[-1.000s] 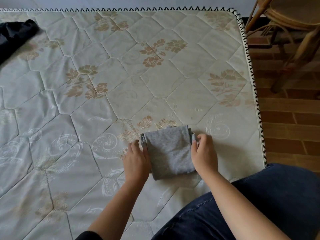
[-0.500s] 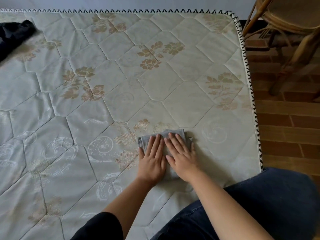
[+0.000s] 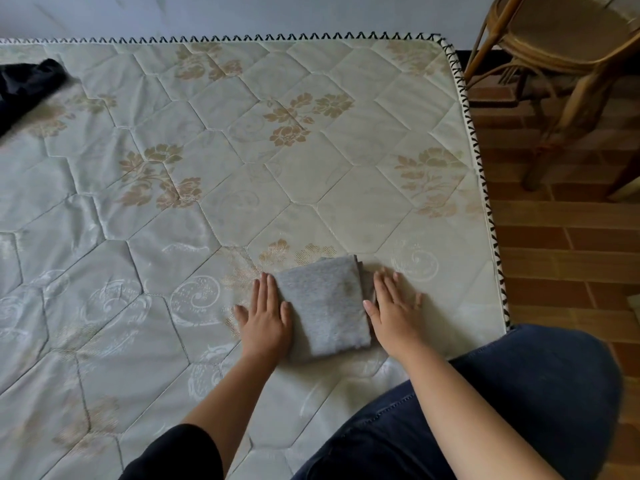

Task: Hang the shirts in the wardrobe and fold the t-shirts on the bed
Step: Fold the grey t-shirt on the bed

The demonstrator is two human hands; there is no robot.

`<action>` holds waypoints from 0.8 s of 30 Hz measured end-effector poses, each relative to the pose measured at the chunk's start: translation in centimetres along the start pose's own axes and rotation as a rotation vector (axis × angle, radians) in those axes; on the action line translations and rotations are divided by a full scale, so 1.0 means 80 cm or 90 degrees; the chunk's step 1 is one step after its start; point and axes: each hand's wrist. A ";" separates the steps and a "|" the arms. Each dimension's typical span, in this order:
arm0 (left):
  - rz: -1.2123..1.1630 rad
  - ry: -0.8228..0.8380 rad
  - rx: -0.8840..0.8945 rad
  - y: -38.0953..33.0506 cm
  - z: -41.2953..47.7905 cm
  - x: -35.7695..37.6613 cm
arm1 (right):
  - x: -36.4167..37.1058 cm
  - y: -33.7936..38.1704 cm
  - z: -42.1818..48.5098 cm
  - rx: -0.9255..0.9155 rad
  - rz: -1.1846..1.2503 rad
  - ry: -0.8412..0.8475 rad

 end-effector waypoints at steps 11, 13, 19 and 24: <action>0.170 0.017 0.253 -0.043 -0.008 -0.007 | 0.027 0.031 0.004 -0.130 -0.097 0.030; 0.184 0.031 0.239 -0.049 -0.006 -0.009 | 0.023 0.014 0.004 -0.084 -0.071 0.040; 0.286 -0.001 0.270 -0.048 -0.007 -0.022 | 0.007 0.012 -0.003 -0.091 -0.057 0.045; 0.323 -0.020 0.386 -0.043 -0.044 -0.005 | 0.004 0.030 -0.012 -0.195 -0.081 0.035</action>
Point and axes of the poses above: each hand's wrist, its own z-axis towards the middle knuckle, its own x-axis out of the palm, y = z × x, and after that the axes turned 7 degrees about -x, right-handed
